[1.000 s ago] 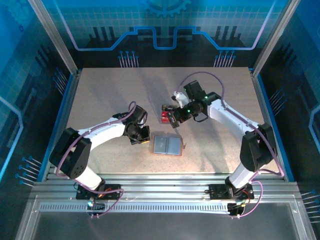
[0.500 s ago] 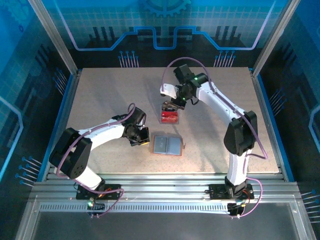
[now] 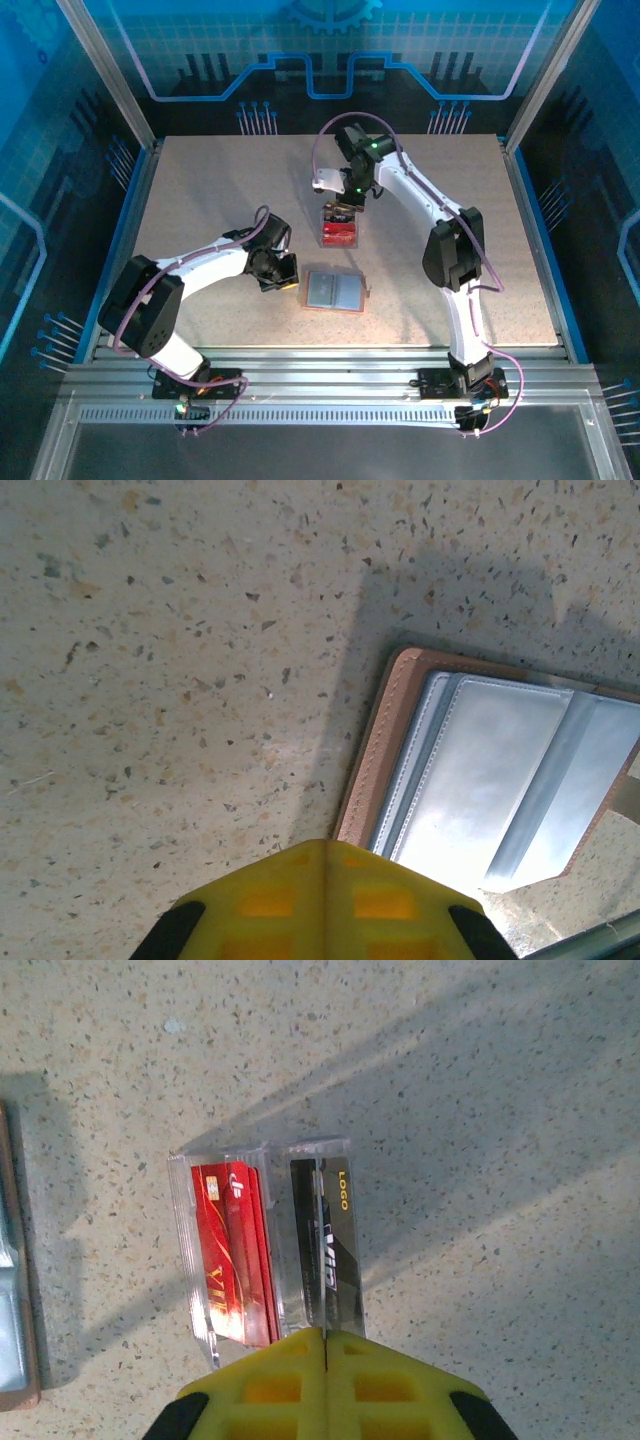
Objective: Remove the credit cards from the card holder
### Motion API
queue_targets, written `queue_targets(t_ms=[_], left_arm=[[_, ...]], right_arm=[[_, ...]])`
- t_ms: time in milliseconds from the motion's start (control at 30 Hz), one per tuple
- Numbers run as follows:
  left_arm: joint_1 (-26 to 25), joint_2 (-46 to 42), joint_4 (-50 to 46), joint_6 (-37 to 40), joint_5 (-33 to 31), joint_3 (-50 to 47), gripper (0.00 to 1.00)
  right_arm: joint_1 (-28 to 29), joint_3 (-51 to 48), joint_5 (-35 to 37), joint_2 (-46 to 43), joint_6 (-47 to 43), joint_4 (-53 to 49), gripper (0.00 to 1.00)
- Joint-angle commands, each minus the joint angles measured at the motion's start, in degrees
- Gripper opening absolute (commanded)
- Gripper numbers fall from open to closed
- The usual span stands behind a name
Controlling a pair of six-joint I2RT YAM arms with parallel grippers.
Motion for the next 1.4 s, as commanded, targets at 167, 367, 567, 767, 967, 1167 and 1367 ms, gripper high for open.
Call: queue_targets(t_ms=[167, 367, 567, 767, 967, 1167, 1367], left_arm=[[0.96, 0.10, -0.68, 0.35, 1.40, -0.09, 0.03], [1.07, -0.66, -0.72, 0.15, 1.21, -0.55, 0.03], [1.05, -1.29, -1.04, 0.26, 0.60, -0.91, 0.03], [1.07, -1.20, -0.69, 0.35, 0.92, -0.90, 0.03], [1.05, 0.47, 1.11, 0.80, 3.51, -0.51, 0.04], [1.07, 2.94, 1.56, 2.08, 5.53, 0.41, 0.04], [0.75, 4.85, 2.28, 2.46, 6.84, -0.39, 0.04]], right_arm=[[-0.59, 2.96, -1.25, 5.18, -0.86, -3.33, 0.00], [0.10, 3.53, -1.36, 6.43, -0.72, -3.40, 0.01], [0.47, 3.72, 3.74, 5.33, 1.30, -0.06, 0.24], [0.55, -0.63, 6.90, 0.18, 4.92, 6.09, 0.25], [0.98, -6.31, 5.35, -5.93, 13.08, 8.65, 0.29], [2.55, -16.23, 3.23, -13.15, 28.13, 11.67, 0.33], [4.23, -29.40, 0.59, -21.78, 44.13, 17.03, 0.37]])
